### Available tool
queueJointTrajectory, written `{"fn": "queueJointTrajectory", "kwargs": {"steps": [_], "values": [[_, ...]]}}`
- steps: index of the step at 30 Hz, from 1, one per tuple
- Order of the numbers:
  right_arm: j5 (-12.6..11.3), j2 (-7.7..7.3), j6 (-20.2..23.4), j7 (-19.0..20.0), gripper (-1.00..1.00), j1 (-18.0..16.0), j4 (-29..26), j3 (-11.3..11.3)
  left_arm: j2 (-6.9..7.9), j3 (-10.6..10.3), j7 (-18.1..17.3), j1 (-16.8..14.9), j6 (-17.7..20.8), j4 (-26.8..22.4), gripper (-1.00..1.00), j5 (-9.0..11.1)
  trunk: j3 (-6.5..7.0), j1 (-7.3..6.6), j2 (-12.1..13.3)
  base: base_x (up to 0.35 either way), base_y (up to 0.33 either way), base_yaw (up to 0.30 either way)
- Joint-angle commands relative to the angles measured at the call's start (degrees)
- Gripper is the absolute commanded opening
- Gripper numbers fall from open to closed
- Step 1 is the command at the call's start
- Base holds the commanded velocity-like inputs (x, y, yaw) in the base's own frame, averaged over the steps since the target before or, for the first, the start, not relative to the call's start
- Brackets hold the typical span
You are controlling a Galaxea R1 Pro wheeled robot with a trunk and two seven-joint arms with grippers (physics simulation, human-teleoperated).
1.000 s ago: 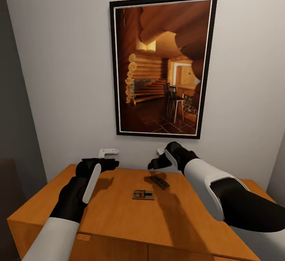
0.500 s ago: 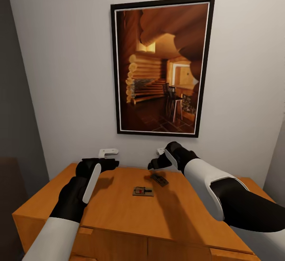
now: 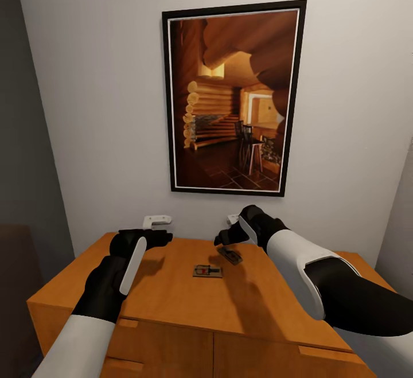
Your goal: Take the four mousetraps from the cabinet in the bathroom and place them on the bathroom floor. Make sure all four end up on the same floor surface, and ensure that at least two of them are either under or directly next to the same bathroom sink.
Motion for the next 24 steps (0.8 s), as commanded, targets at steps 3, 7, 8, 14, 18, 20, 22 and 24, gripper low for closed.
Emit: {"fn": "queueJointTrajectory", "kwargs": {"steps": [3,7,8,14,18,20,22,24], "values": [[0.02,0.0,0.21,0.16,1.0,-0.06,-0.05,0.3,0.01,-0.03,0.56,-0.07,0.19,-0.05,1.0,0.59,-0.08,0.0,-0.05,-0.005,0.0,0.0],[0.07,0.0,0.21,0.14,1.0,-0.1,-0.05,0.3,0.01,-0.04,0.56,-0.09,0.19,-0.01,1.0,0.56,-0.08,0.0,-0.05,-0.002,0.0,0.0],[0.08,0.0,0.21,0.12,1.0,-0.1,-0.05,0.3,0.01,-0.03,0.56,-0.08,0.21,0.0,1.0,0.56,-0.08,0.0,-0.05,-0.001,0.0,0.0],[0.41,0.0,0.16,0.08,1.0,-0.13,-0.1,0.21,0.01,-0.03,0.56,-0.05,0.21,0.03,1.0,0.55,-0.08,0.0,-0.05,0.0,0.0,0.0],[0.73,0.0,-0.02,-0.02,1.0,-0.13,0.05,0.15,0.01,-0.05,0.56,-0.07,0.23,0.03,1.0,0.55,-0.08,0.0,-0.05,0.0,0.0,0.0],[0.76,0.0,-0.13,-0.28,1.0,-0.13,0.2,0.14,0.01,-0.04,0.56,-0.07,0.24,0.03,1.0,0.55,-0.08,0.0,-0.05,0.0,0.0,0.0],[0.74,0.0,-0.24,-0.75,1.0,-0.13,0.35,0.14,0.01,-0.06,0.56,-0.06,0.22,0.03,1.0,0.58,-0.08,0.0,-0.05,0.0,0.0,0.0],[0.71,0.0,-0.36,-1.35,1.0,-0.13,0.46,0.13,0.01,-0.05,0.59,-0.08,0.21,0.03,1.0,0.6,-0.08,0.0,-0.05,0.0,0.0,0.0]]}}
